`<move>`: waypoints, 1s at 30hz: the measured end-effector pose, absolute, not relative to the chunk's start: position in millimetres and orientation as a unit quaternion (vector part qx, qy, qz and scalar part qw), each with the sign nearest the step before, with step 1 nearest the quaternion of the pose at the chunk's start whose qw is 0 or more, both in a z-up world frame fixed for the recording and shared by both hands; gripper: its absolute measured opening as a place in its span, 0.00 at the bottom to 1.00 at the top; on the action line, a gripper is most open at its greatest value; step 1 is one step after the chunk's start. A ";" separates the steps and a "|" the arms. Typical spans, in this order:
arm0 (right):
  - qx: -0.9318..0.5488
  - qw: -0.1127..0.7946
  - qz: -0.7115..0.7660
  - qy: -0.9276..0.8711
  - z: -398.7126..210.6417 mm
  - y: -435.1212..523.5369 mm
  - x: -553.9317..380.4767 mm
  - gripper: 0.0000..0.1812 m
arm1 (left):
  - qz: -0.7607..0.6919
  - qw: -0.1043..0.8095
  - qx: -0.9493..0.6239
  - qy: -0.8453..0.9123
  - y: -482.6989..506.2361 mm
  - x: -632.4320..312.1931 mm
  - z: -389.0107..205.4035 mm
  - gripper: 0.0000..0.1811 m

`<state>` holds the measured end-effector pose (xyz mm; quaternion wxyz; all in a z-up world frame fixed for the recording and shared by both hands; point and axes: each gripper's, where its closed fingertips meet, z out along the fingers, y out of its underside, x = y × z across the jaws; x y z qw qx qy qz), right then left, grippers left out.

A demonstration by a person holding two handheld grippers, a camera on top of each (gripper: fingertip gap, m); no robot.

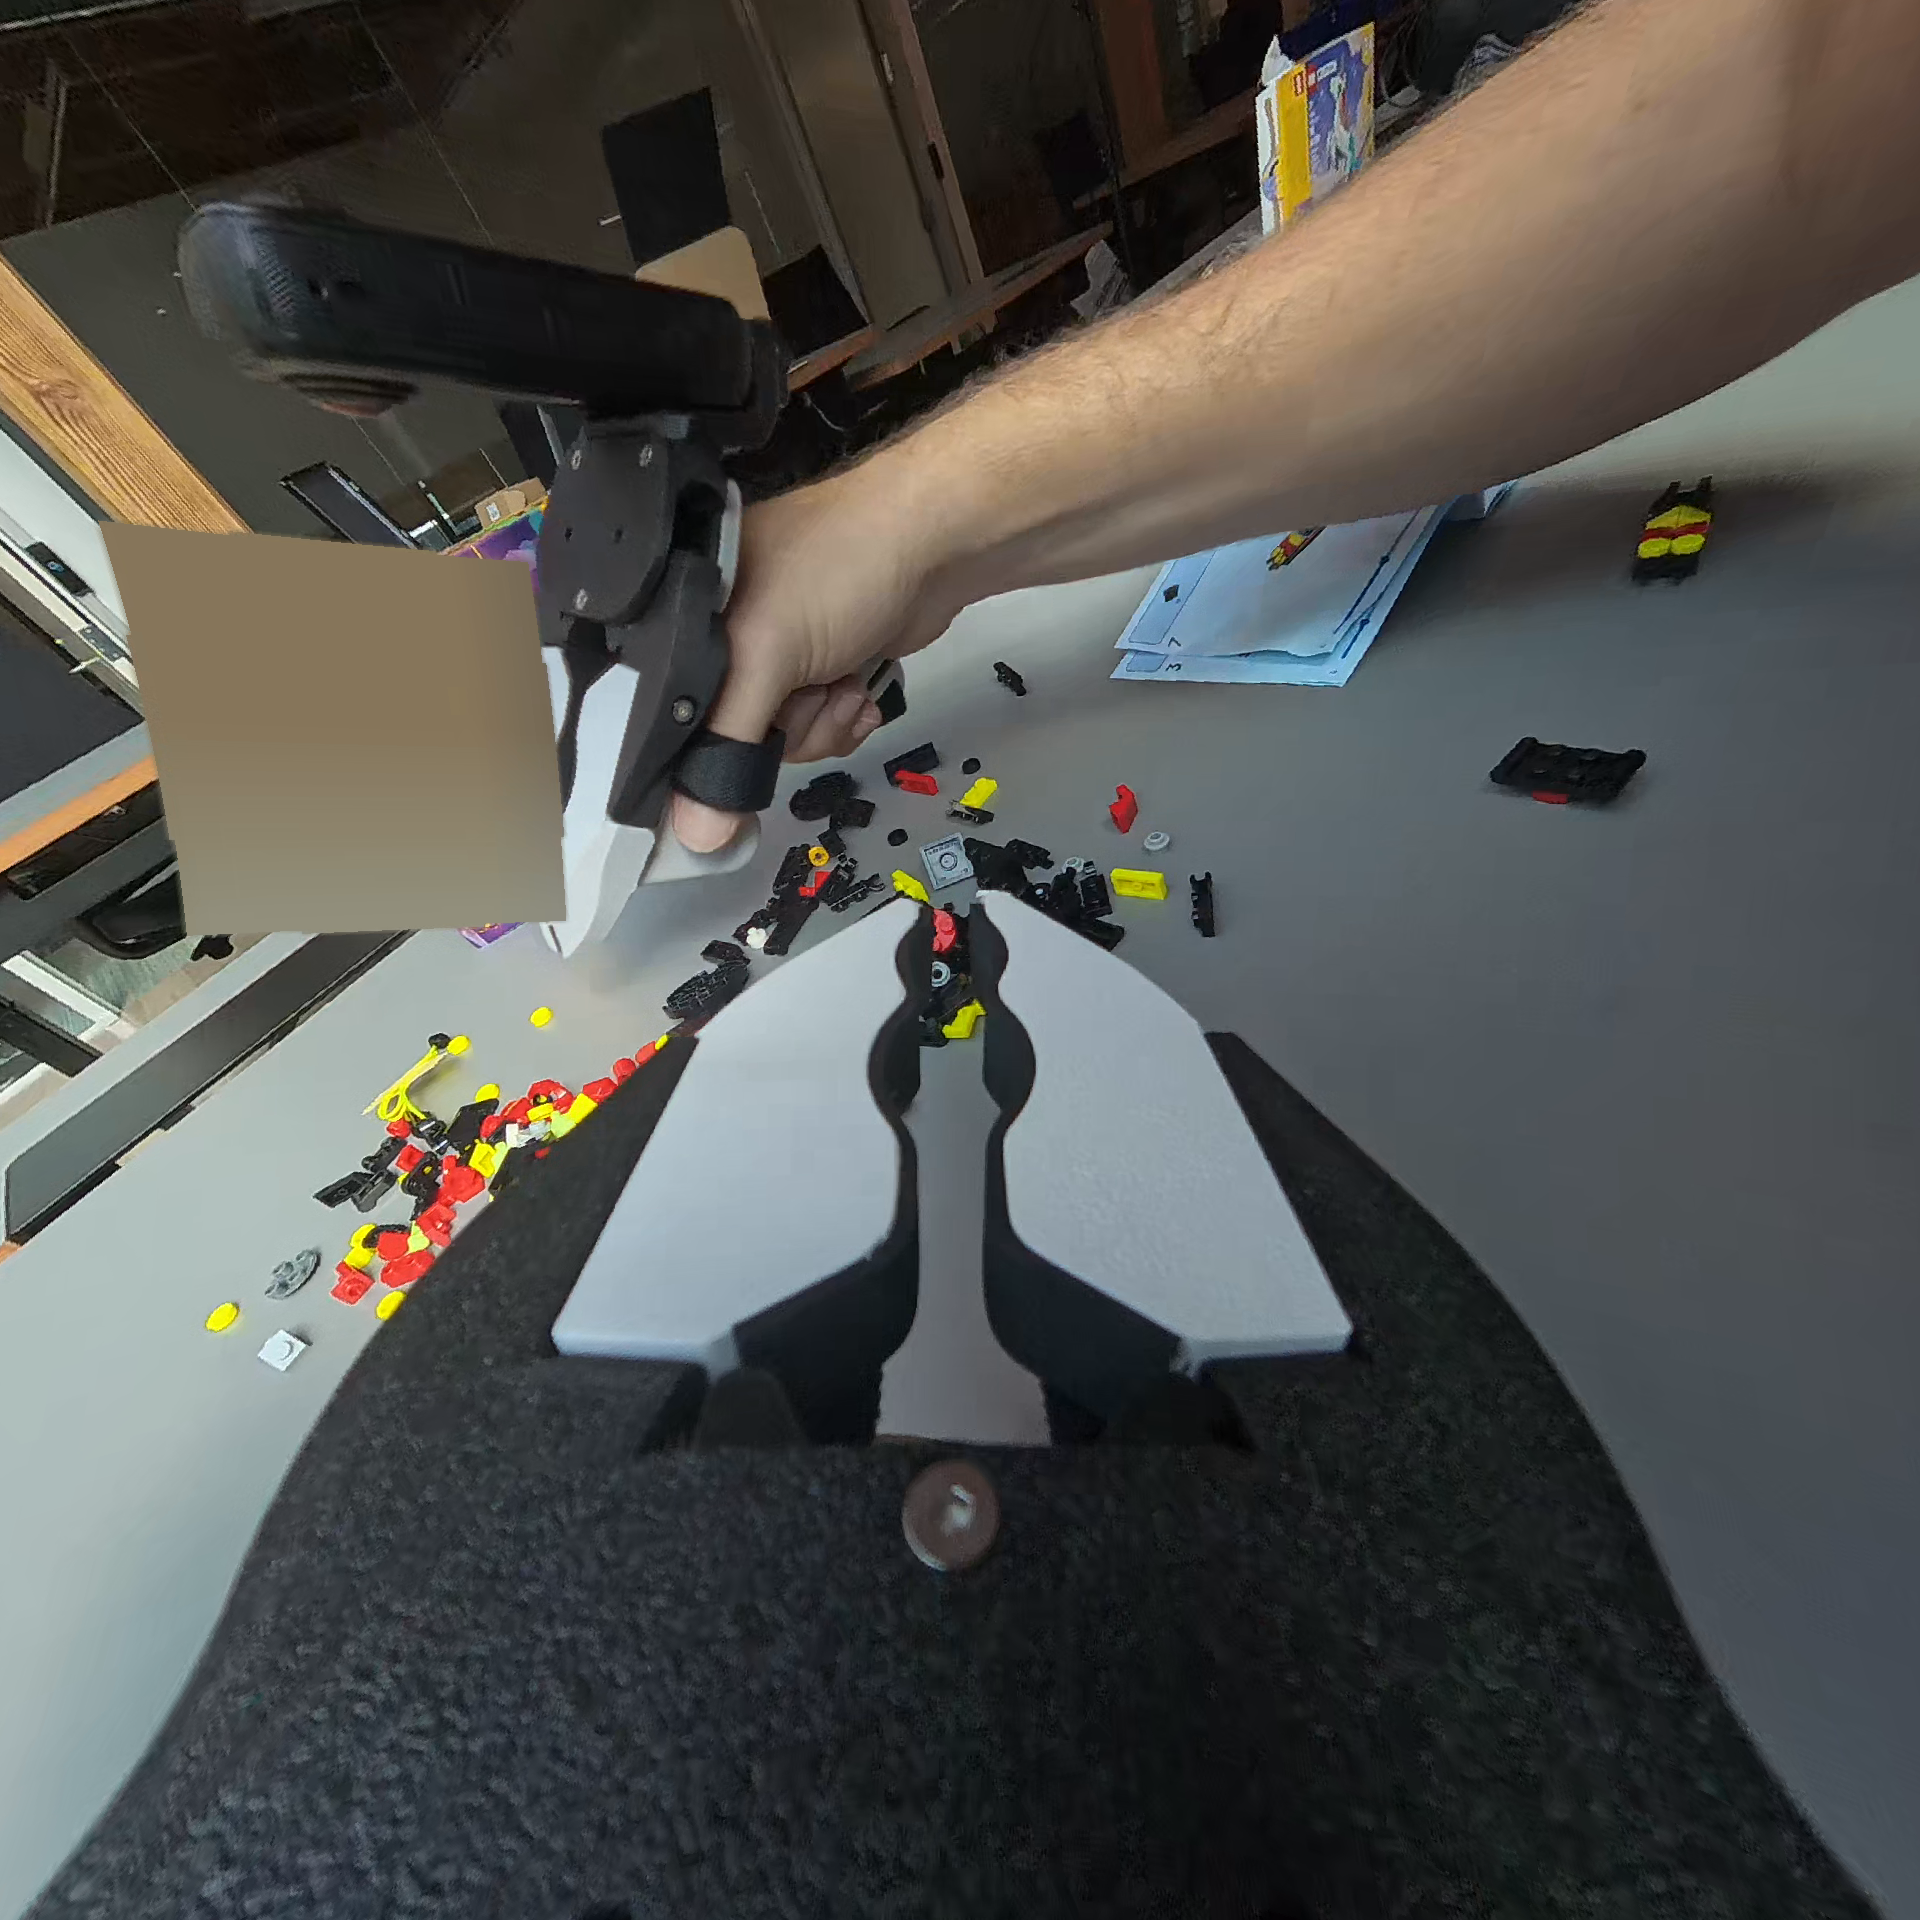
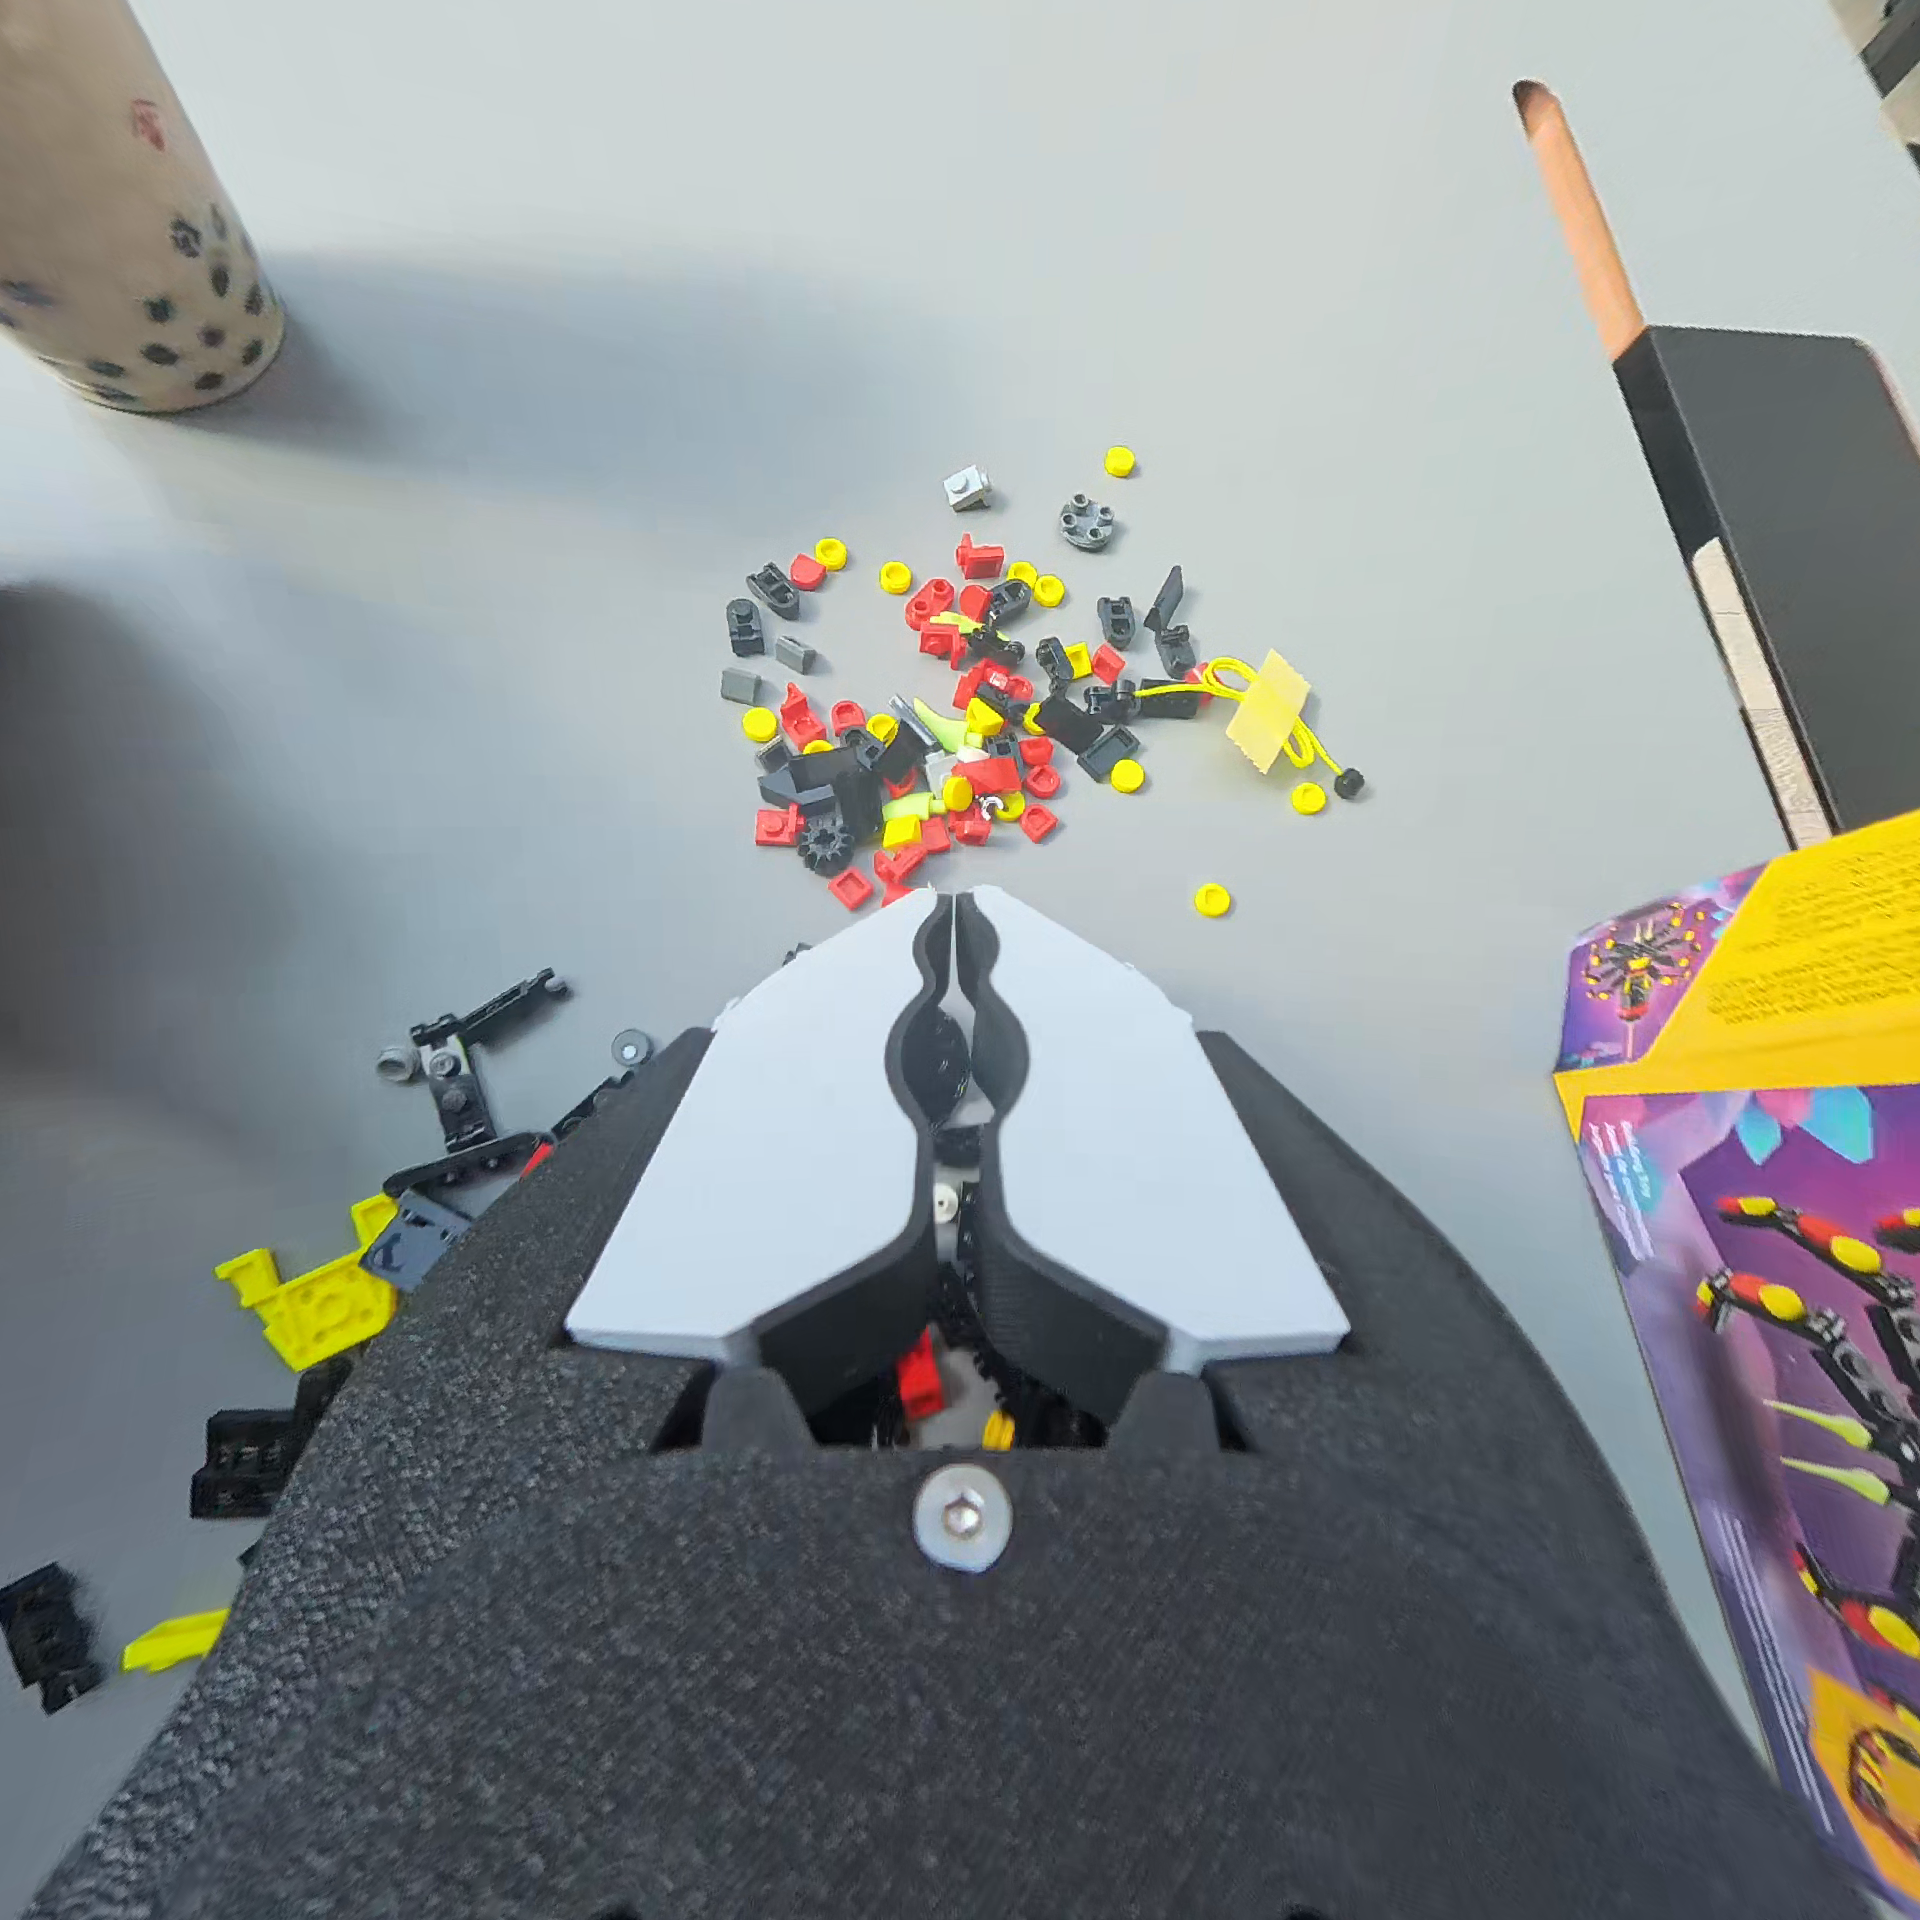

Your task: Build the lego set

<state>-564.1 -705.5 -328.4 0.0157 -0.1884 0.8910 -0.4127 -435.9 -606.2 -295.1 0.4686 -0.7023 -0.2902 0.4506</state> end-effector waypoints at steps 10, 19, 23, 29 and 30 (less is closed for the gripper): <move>-0.232 0.011 -0.350 0.908 -363.4 -742.4 -551.9 0.06 | 0.443 0.485 -0.695 -0.295 -605.8 -433.6 -292.0 0.04; -0.223 0.014 -0.338 0.914 -366.3 -747.5 -555.8 0.01 | 0.438 0.493 -0.689 -0.298 -606.4 -432.6 -290.1 0.04; -0.203 0.030 -0.360 0.910 -351.3 -739.0 -559.4 0.00 | 0.439 0.493 -0.689 -0.300 -606.9 -432.8 -290.1 0.04; -0.166 0.051 -0.421 0.890 -303.8 -671.2 -546.6 0.00 | 0.440 0.485 -0.695 -0.295 -605.2 -433.1 -292.5 0.04; -0.157 0.052 -0.427 0.889 -296.9 -650.8 -540.2 0.00 | 0.439 0.485 -0.696 -0.294 -604.4 -432.9 -292.8 0.04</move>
